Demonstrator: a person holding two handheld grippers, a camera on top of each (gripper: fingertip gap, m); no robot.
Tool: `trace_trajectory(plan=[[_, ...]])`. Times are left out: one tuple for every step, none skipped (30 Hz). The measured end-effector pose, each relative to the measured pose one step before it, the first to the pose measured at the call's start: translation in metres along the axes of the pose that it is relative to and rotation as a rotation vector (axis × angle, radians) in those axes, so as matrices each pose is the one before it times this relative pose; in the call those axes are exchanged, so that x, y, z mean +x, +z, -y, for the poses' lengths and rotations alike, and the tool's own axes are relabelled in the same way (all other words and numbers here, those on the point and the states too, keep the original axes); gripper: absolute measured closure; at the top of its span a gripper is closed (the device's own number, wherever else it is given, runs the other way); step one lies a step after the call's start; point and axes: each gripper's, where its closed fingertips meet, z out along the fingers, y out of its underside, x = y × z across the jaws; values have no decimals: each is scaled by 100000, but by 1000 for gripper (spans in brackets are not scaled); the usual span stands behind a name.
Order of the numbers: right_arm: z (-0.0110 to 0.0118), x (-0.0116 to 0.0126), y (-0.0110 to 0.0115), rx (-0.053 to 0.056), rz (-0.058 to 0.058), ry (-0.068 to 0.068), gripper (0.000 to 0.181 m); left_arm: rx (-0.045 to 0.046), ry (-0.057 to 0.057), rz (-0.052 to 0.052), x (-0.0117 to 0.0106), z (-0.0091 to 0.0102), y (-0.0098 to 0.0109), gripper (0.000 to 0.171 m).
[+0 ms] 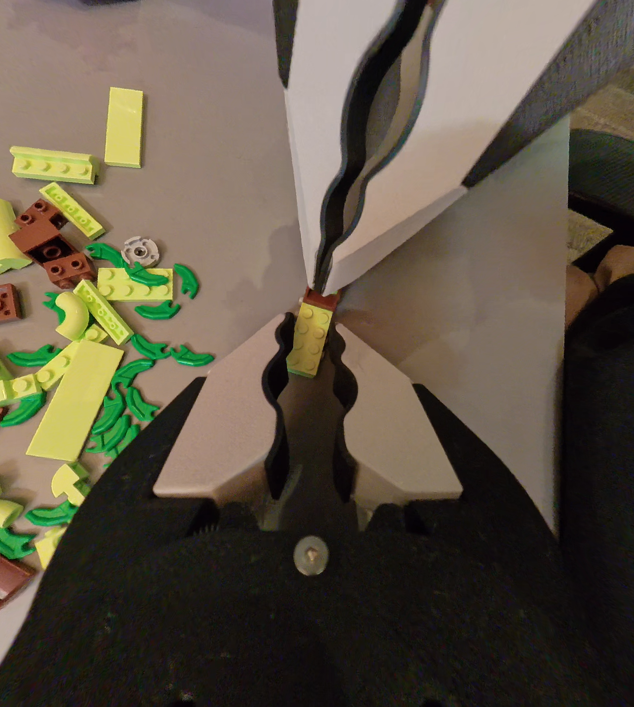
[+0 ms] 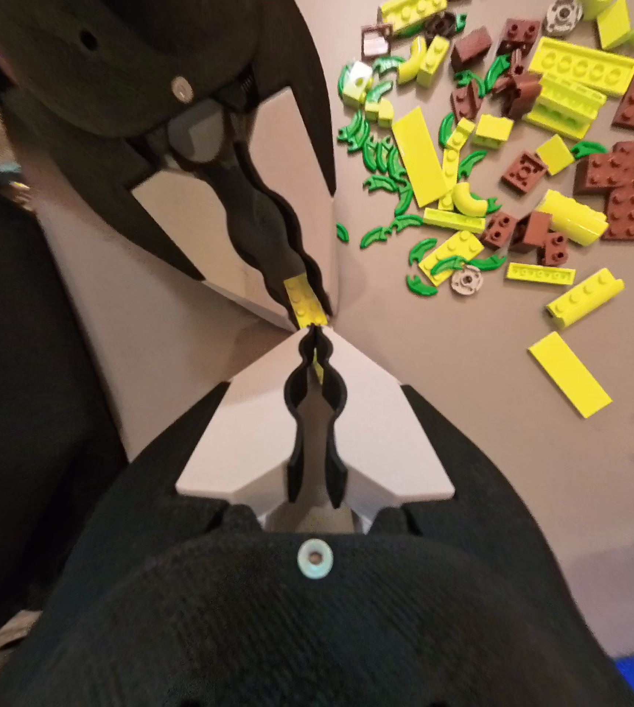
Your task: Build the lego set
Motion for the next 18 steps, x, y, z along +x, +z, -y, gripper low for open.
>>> trace_trajectory(plan=[[-363, 208, 176, -3198, -3525, -1422, 181, 997, -4306, 2262, -218, 57, -44, 154], [-267, 78, 129, -2306, -2881, -1239, 181, 1235, -5739, 1786, -199, 12, -74, 152], [-117, -47, 44, -1116, -1925, -683, 181, 1445, -5176, 263, 13, 31, -93, 152], [-78, -53, -14, -688, -1597, -138, 181, 1227, -3589, -179, 92, -19, -122, 152], [-89, 43, -27, -538, -1837, -182, 181, 649, -1042, -1389, 306, -50, -93, 147], [-60, 2, -36, -61, -1472, -554, 181, 363, 366, -121, 164, -14, -55, 146], [-14, -113, -58, 497, -464, -645, 181, 10, 1235, 1042, 13, 4, -6, 146], [29, -105, -61, 868, -298, -43, 181, -527, 1596, 454, 113, -65, 55, 147], [0, -73, -65, 821, -262, 477, 181, -1071, 1641, 340, 142, -128, 109, 148], [2, -67, -98, 790, 77, 553, 181, -371, 1560, 993, 57, -47, 38, 148], [36, -1, -150, 1129, -112, 576, 181, 3, 1564, 703, 83, -1, -1, 147], [41, 120, -172, 1212, -390, 462, 181, -89, 1398, 293, 116, -8, 11, 146], [-35, 142, -168, 942, 141, 264, 181, -213, 911, 488, 35, -18, 22, 146], [-88, 161, -109, 824, 741, 230, 176, -240, 448, 443, -11, -31, 26, 145], [-203, 303, -41, 804, 466, 391, 172, -71, 67, 234, -19, -4, 7, 144], [-320, 390, 25, 649, 202, 1003, 172, 417, -164, -356, 16, 48, -41, 143], [-320, 235, 37, 730, 1201, 1718, 170, 783, -393, -714, 27, 97, -81, 141], [-218, 75, 7, 1133, 1641, 2377, 168, 1033, -377, -582, -20, 122, -116, 139]])
